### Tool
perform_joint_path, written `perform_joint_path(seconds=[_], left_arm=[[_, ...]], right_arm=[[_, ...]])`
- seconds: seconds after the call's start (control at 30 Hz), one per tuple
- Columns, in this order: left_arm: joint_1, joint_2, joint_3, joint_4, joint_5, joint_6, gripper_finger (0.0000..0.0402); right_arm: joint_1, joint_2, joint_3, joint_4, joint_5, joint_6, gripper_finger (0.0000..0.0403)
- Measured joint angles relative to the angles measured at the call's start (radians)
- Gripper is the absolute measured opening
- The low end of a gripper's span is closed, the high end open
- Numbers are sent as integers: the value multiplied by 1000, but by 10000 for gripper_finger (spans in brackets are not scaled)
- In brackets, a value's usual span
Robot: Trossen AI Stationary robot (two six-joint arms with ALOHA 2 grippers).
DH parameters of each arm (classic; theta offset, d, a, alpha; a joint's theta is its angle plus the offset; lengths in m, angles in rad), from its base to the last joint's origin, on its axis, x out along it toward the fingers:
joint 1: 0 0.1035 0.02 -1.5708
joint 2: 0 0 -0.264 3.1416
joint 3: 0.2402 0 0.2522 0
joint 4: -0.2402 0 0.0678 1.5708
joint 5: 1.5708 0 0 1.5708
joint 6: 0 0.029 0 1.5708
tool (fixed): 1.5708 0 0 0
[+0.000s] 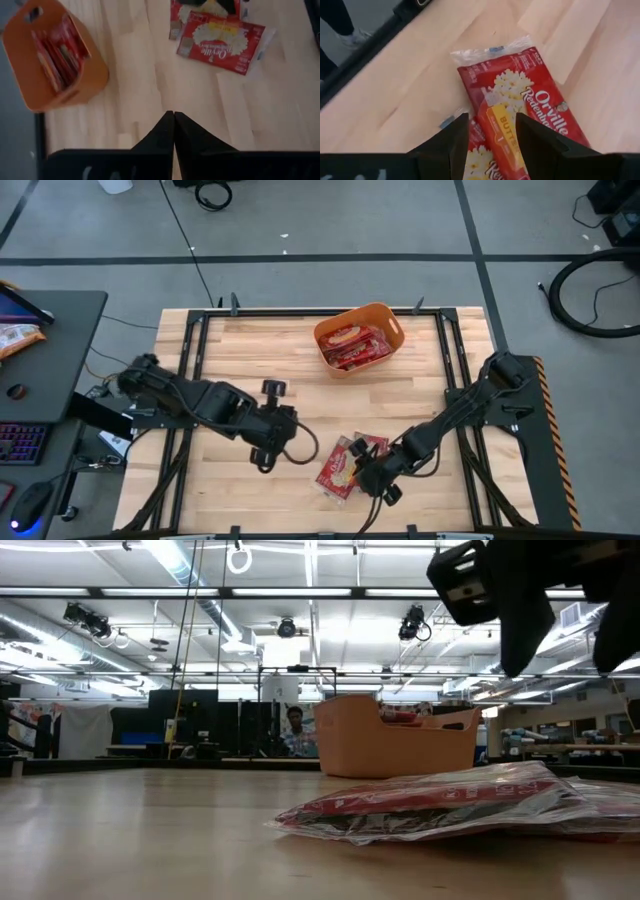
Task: Sort popcorn bags into baskets
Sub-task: Put the red popcorn bag into the orange bin
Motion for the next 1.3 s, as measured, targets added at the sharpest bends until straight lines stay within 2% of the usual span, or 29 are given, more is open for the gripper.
perform_joint_path(seconds=[0.2, 0.47, 0.6, 0.77, 0.93, 1.07, 1.2, 1.3], left_arm=[[-36, -216, -373, 183, -22, -195, 13], [-93, -462, -635, 376, -178, -419, 13], [-122, -560, -708, 408, -277, -508, 13], [-155, -668, -785, 407, -390, -613, 13], [-169, -721, -821, 405, -438, -663, 13], [-169, -723, -827, 405, -445, -662, 13], [-169, -722, -827, 410, -446, -662, 13], [-169, -723, -826, 429, -446, -662, 13]], right_arm=[[0, 11, -3, 4, 75, -60, 166], [0, 53, -5, 33, 22, -137, 167], [0, 87, -5, 34, 11, -137, 167], [0, 114, -7, 13, 52, -144, 166], [-12, 136, -9, 25, 81, -158, 149], [-19, 151, -9, 27, 88, -160, 101], [-33, 151, -8, 25, 100, -122, 23], [-52, 125, -9, -4, 104, -101, 14]])
